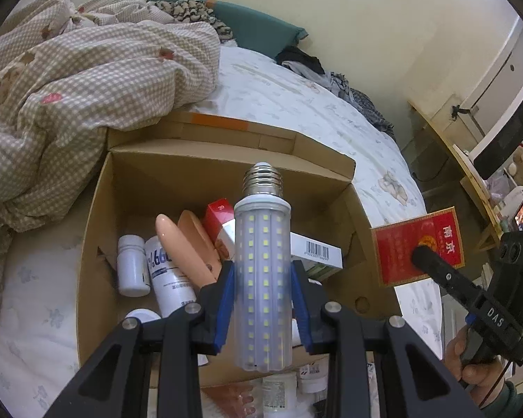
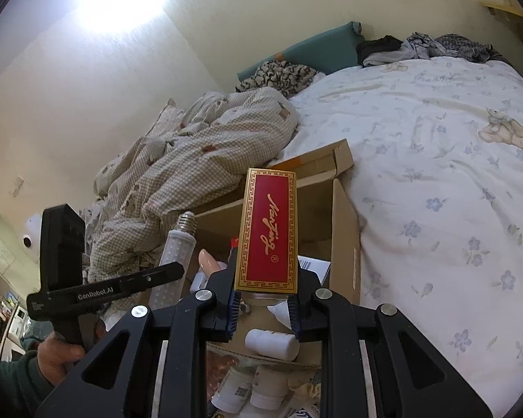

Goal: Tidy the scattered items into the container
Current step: 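Carry the LED bulb and red box over the cardboard box, then lower the LED bulb and red box into the cardboard box and open both grippers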

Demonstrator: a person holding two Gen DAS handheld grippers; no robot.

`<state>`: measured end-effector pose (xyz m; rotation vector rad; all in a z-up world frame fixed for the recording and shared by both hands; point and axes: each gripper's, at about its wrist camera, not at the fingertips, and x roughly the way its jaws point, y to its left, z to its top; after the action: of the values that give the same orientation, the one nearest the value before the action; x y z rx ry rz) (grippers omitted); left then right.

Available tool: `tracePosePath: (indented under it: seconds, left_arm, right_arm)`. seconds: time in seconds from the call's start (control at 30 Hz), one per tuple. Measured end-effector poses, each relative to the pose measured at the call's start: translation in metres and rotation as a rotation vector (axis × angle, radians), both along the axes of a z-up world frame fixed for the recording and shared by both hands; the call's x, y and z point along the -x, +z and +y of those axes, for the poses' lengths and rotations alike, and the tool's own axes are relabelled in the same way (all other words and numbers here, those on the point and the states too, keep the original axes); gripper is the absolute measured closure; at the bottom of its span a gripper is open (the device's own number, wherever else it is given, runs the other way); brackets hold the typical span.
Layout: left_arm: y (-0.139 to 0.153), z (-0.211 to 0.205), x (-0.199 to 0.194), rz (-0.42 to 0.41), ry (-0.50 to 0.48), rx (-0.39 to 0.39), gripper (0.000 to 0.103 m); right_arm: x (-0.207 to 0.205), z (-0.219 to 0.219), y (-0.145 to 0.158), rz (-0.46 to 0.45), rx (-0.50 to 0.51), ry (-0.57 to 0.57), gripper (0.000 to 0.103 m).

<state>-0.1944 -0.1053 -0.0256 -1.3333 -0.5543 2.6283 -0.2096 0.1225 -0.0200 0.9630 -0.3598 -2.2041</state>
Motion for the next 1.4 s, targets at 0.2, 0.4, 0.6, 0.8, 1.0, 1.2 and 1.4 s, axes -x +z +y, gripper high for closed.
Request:
tracePosePath:
  seconds: [0.2,0.4,0.6,0.8,1.0,1.2,1.4]
  left_arm:
    - [-0.004,0.003,0.002,-0.026,-0.012,0.005,0.072]
    - [-0.008,0.010,0.003,-0.048,-0.034,0.027,0.070]
    - [-0.013,0.010,0.005,-0.080,-0.030,0.025,0.056]
    - [-0.008,0.012,0.001,-0.051,-0.028,0.050,0.054]
    - [0.004,0.014,-0.010,0.005,-0.014,0.091,0.054]
    - [0.026,0.017,-0.034,0.063,-0.024,0.107,0.054]
    - [0.044,0.032,-0.070,0.063,-0.090,0.130,0.054]
  right_arm:
    - [-0.005,-0.018,-0.009,0.001,-0.107,0.028,0.077]
    - [-0.007,-0.030,-0.027,-0.047,-0.179,0.067,0.044]
    - [-0.012,-0.027,-0.020,0.005,-0.191,0.054,0.042]
    - [-0.011,-0.015,-0.006,0.015,-0.131,0.020,0.042]
    - [-0.017,-0.011,0.011,0.046,-0.125,-0.004,0.042]
    - [-0.041,-0.001,0.046,0.087,-0.093,-0.015,0.042]
    - [-0.081,0.028,0.079,0.107,-0.074,-0.021,0.037]
